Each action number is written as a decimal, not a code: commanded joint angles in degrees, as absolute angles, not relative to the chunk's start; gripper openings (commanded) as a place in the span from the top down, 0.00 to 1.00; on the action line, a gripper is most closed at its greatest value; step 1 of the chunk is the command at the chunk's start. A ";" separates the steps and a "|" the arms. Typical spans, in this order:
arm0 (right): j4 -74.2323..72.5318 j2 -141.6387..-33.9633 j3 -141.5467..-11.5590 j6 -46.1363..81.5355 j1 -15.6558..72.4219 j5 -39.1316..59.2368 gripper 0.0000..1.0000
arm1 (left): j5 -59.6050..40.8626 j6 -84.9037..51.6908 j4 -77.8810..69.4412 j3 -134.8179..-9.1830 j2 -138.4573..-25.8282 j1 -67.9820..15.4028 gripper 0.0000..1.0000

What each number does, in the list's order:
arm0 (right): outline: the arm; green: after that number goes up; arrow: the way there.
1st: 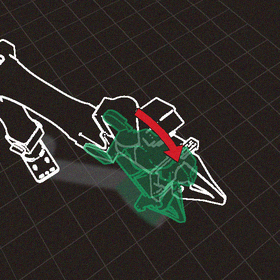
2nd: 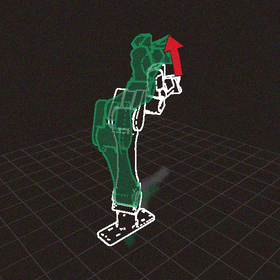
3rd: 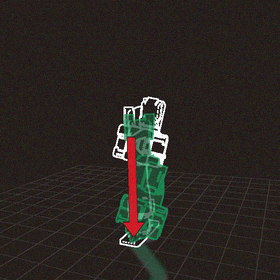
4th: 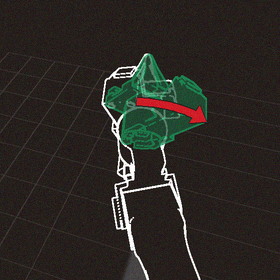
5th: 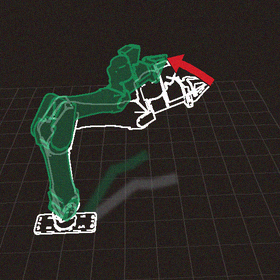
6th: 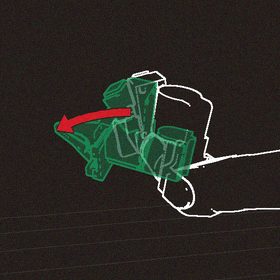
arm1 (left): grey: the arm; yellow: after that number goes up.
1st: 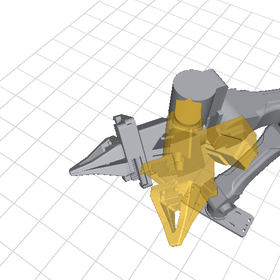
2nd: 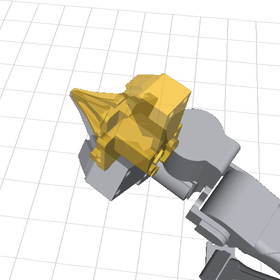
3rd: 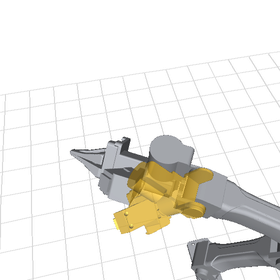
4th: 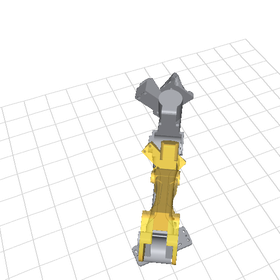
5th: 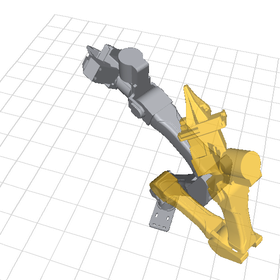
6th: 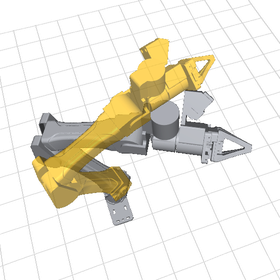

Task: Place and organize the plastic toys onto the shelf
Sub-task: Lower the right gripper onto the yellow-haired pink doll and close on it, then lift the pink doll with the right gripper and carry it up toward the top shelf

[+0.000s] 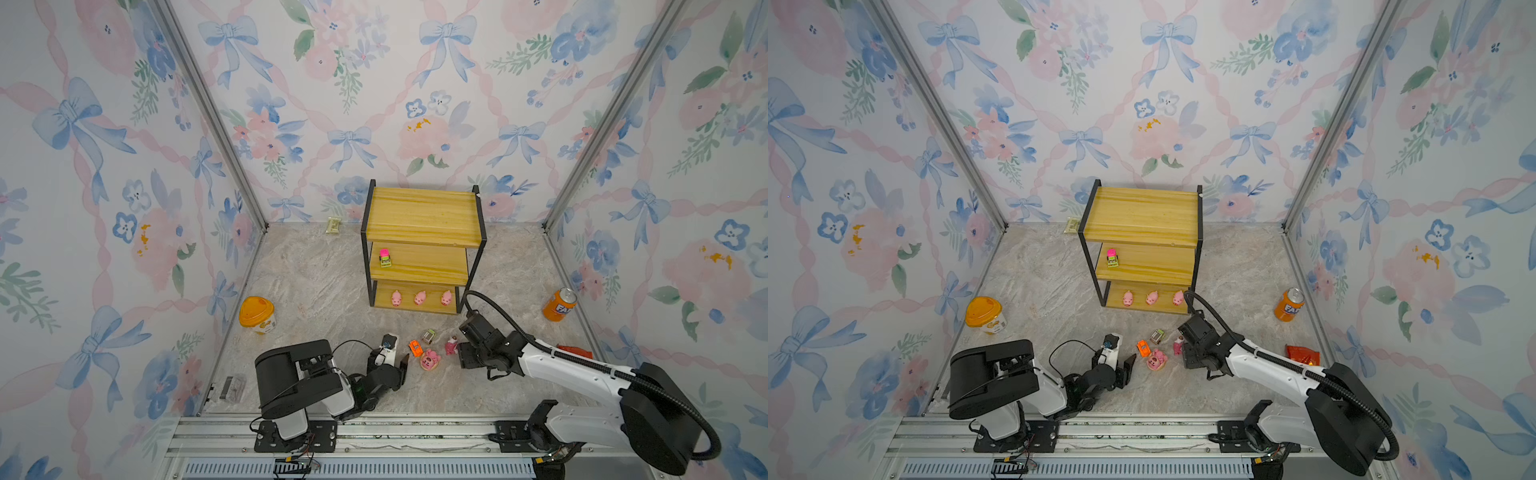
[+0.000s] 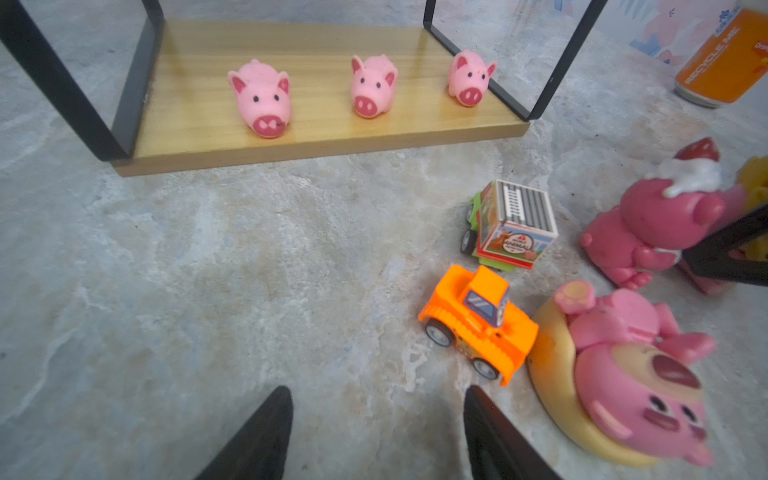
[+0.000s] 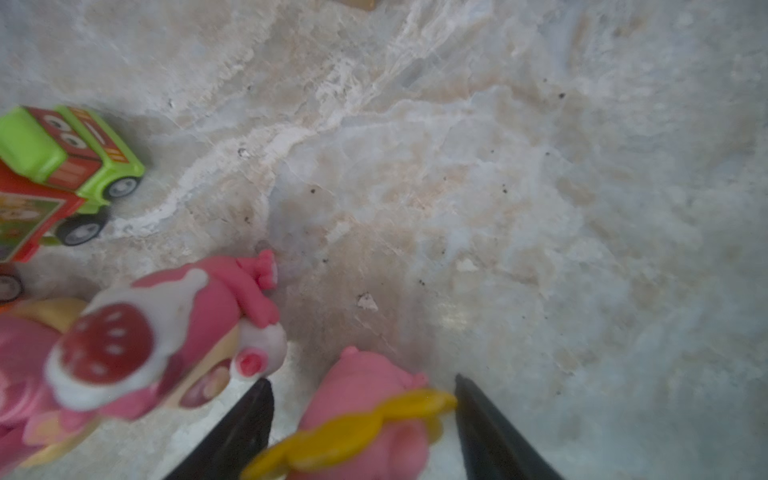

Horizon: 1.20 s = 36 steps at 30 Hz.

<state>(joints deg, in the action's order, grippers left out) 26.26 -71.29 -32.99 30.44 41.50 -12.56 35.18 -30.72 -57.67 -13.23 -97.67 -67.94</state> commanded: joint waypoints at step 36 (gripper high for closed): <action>36.15 -58.52 -40.46 26.47 43.50 -11.37 0.58 | 36.30 -32.85 -57.28 -12.30 -98.51 -67.85 0.34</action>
